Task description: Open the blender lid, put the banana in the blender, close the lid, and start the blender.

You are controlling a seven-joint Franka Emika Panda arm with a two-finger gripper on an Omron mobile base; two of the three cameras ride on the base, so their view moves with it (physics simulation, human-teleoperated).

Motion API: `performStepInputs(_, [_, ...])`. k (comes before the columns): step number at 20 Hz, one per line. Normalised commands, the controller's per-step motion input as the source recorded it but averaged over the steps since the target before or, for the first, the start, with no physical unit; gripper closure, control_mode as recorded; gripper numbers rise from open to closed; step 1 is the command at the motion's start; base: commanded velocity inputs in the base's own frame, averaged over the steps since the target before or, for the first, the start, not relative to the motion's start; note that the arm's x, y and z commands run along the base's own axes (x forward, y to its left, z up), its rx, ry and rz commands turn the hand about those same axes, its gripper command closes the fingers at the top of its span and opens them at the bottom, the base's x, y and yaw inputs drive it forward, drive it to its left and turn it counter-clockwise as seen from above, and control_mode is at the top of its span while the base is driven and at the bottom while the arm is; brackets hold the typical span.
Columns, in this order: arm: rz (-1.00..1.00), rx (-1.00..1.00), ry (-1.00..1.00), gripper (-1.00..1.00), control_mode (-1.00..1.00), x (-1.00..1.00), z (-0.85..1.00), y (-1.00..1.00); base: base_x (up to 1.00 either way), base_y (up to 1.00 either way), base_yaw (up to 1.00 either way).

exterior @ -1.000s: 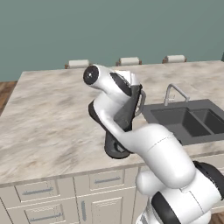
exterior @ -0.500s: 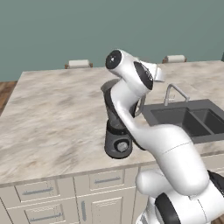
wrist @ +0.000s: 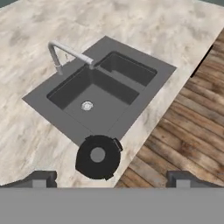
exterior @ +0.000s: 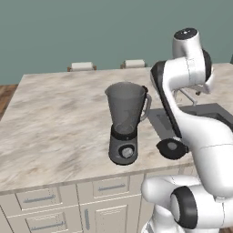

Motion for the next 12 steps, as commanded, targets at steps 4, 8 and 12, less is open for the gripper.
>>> performStepInputs(4, [-0.04, 0.32, 0.19, -1.0, -1.0, -0.41, -0.73, -1.0, 0.0, 0.0, 0.0])
performStepInputs(8, [0.03, 0.01, 0.1, -1.0, -1.0, -0.3, -1.0, -0.99, 0.0, 0.0, 0.0])
performStepInputs(12, [0.13, -0.02, 0.12, -1.0, -1.0, -0.03, -1.0, -0.76, 0.0, 0.0, 0.0])
